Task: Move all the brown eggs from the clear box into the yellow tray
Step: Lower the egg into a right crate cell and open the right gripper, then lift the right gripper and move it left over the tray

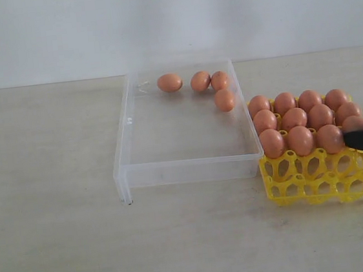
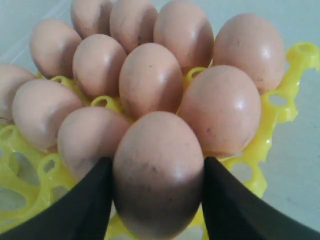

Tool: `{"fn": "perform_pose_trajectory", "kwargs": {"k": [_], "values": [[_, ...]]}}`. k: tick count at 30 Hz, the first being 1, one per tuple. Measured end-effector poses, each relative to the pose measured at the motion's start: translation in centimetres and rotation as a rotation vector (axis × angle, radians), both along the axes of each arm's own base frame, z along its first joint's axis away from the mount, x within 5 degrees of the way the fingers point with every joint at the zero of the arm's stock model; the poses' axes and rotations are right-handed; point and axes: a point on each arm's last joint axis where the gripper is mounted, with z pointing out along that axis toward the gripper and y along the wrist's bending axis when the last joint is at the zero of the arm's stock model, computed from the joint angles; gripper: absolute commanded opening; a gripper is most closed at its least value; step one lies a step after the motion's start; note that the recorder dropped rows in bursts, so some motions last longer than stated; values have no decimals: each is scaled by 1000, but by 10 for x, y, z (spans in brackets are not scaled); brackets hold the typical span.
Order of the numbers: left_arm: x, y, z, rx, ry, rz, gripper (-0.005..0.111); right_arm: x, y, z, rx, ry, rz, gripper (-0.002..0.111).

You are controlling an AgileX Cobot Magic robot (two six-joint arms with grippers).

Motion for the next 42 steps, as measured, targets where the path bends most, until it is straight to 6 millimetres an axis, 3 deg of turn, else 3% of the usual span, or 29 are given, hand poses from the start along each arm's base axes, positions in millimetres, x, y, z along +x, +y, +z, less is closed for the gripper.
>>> {"fn": "perform_pose_trajectory", "kwargs": {"k": [11, 13, 17, 20, 32, 40, 42], "values": [[0, 0, 0, 0, 0, 0, 4, 2, -2, -2, 20, -4, -39, 2], [0, 0, 0, 0, 0, 0, 4, 2, -2, -2, 28, 2, -45, 11], [0, 0, 0, 0, 0, 0, 4, 2, -2, -2, 51, 19, -64, 44], [0, 0, 0, 0, 0, 0, 4, 2, -2, -2, 58, 26, -74, 58], [0, 0, 0, 0, 0, 0, 4, 7, -5, 6, 120, -44, -140, 59], [0, 0, 0, 0, 0, 0, 4, 11, -3, 40, 173, -209, -153, 59], [0, 0, 0, 0, 0, 0, 4, 11, -1, 49, 203, -260, -133, 55]]}}
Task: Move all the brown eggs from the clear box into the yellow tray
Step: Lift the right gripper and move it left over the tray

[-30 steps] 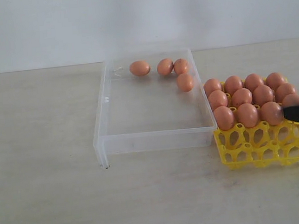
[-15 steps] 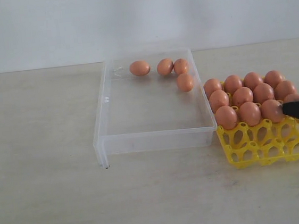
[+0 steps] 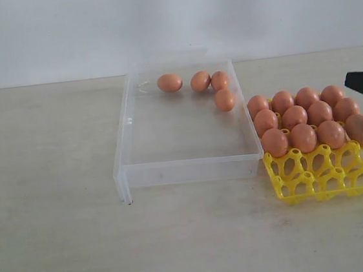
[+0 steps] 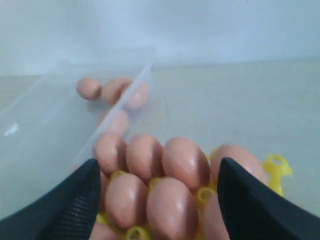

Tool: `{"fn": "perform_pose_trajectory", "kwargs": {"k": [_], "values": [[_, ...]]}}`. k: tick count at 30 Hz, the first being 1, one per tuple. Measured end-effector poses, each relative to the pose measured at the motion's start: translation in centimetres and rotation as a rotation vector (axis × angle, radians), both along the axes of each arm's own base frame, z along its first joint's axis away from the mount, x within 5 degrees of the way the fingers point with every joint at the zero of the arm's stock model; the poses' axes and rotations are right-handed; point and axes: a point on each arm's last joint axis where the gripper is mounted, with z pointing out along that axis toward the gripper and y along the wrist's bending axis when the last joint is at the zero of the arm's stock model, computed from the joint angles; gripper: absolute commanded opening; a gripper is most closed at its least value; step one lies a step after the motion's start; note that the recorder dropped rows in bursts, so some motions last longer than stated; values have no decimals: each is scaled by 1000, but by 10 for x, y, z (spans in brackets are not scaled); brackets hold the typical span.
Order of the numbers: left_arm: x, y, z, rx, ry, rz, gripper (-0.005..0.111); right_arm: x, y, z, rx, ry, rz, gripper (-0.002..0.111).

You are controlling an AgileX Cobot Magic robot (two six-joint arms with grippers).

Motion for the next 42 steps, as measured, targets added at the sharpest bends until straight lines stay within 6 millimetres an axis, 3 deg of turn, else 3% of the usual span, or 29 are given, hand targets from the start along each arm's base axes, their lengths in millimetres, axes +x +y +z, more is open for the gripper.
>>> {"fn": "perform_pose_trajectory", "kwargs": {"k": [1, 3, 4, 6, 10, 13, 14, 16, 19, 23, 28, 31, 35, 39, 42], "values": [[0, 0, 0, 0, 0, 0, 4, 0, 1, 5, 13, -32, 8, 49], [0, 0, 0, 0, 0, 0, 4, 1, 6, 13, 42, -62, 24, 28], [0, 0, 0, 0, 0, 0, 4, 2, 11, 17, 62, -62, 32, -1], [0, 0, 0, 0, 0, 0, 4, 9, 35, 30, 115, -60, 102, 0], [0, 0, 0, 0, 0, 0, 4, 14, 107, 55, 105, -97, 354, 0], [0, 0, 0, 0, 0, 0, 4, 23, 174, 80, -134, -105, 501, 0], [0, 0, 0, 0, 0, 0, 4, 31, 195, 92, -296, -90, 441, 0], [0, 0, 0, 0, 0, 0, 4, 38, 216, 105, -430, -77, 351, 0], [0, 0, 0, 0, 0, 0, 4, 52, 242, 124, -710, 2, 52, 0], [0, 0, 0, 0, 0, 0, 4, 67, 259, 113, -746, 271, -16, 0], [0, 0, 0, 0, 0, 0, 4, 81, 279, 109, -640, 609, 189, 0], [0, 0, 0, 0, 0, 0, 4, 97, 290, 113, -593, 666, 233, 0], [0, 0, 0, 0, 0, 0, 4, 131, 293, 116, -512, 613, 173, 0], [0, 0, 0, 0, 0, 0, 4, 167, 282, 98, -442, 625, 88, 1], [0, 0, 0, 0, 0, 0, 4, 185, 269, 74, -440, 717, 53, 12]]}}
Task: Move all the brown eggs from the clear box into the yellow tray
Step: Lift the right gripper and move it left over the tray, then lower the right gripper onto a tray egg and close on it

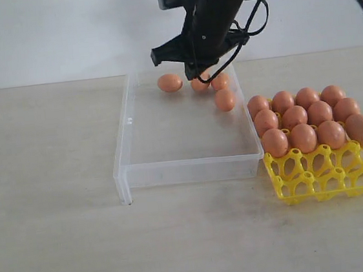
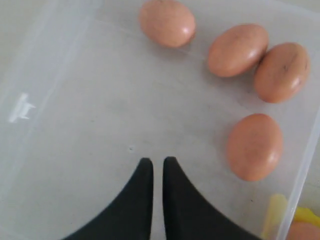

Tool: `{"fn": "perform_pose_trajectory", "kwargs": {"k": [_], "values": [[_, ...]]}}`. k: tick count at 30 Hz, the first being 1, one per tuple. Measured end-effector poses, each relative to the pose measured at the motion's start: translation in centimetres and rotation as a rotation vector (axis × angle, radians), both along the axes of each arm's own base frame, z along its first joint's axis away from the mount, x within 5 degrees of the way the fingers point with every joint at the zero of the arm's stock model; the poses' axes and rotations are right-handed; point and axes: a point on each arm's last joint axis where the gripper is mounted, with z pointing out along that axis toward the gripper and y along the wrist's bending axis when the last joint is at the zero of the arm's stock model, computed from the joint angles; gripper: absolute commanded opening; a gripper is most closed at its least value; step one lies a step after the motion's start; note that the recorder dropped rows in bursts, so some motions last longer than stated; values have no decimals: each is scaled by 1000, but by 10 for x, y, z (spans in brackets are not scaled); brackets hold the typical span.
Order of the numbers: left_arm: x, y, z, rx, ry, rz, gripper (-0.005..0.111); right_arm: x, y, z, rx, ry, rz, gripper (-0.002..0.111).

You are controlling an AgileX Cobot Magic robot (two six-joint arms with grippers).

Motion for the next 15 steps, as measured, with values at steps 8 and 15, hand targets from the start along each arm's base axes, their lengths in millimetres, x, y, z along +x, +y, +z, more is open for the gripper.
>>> {"fn": "perform_pose_trajectory", "kwargs": {"k": [8, 15], "values": [[0, 0, 0, 0, 0, 0, 4, 13, -11, -27, -57, 69, 17, 48], [0, 0, 0, 0, 0, 0, 4, 23, -17, -24, -113, -32, -28, 48]]}}
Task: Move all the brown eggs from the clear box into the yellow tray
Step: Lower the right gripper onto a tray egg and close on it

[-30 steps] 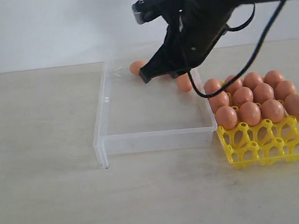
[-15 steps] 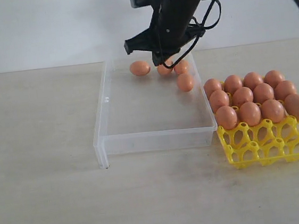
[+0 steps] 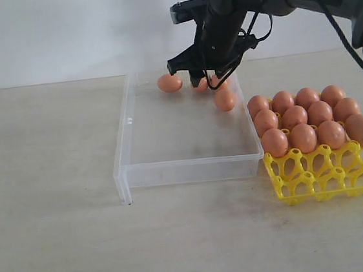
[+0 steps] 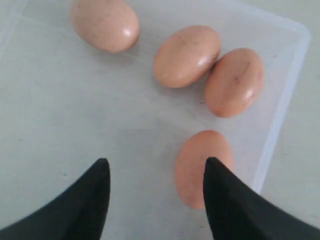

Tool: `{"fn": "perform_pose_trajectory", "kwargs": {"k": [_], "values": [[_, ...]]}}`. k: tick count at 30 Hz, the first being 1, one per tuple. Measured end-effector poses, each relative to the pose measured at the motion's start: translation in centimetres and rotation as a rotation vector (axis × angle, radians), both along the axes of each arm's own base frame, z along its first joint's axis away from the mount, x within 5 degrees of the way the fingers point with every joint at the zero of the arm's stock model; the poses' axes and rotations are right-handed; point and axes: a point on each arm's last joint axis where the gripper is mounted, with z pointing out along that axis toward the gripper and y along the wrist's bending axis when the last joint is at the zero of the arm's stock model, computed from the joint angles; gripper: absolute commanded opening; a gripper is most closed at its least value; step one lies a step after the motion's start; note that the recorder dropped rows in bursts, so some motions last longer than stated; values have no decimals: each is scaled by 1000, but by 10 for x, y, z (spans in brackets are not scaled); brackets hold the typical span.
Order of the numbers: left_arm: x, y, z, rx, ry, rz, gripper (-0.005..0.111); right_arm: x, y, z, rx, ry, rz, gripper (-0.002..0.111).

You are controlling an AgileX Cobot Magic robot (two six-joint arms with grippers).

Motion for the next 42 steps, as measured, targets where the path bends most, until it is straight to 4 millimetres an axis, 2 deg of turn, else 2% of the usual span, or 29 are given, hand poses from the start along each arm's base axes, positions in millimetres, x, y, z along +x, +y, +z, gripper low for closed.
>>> {"fn": "perform_pose_trajectory", "kwargs": {"k": [3, 4, 16, 18, 19, 20, 22, 23, 37, 40, 42], "values": [[0, 0, 0, 0, 0, 0, 4, 0, -6, -7, -85, 19, 3, 48], [0, 0, 0, 0, 0, 0, 4, 1, -8, -15, -108, 40, -1, 48], [0, 0, 0, 0, 0, 0, 4, 10, -7, -53, -90, 54, -80, 48], [0, 0, 0, 0, 0, 0, 4, 11, -6, -67, -69, 70, -121, 48], [0, 0, 0, 0, 0, 0, 4, 12, -6, -69, -66, 70, -125, 45], [0, 0, 0, 0, 0, 0, 4, 12, -6, -70, -61, 67, -130, 40], [0, 0, 0, 0, 0, 0, 4, 13, -8, -70, -54, 58, -140, 9], [0, 0, 0, 0, 0, 0, 4, 14, -9, -70, -53, 59, -145, 0], [0, 0, 0, 0, 0, 0, 4, 14, -9, -70, -39, 60, -170, 0], [0, 0, 0, 0, 0, 0, 4, 11, 1, -65, -36, 53, -154, 0], [0, 0, 0, 0, 0, 0, 4, 7, 12, -54, -31, 31, -125, 0]]}}
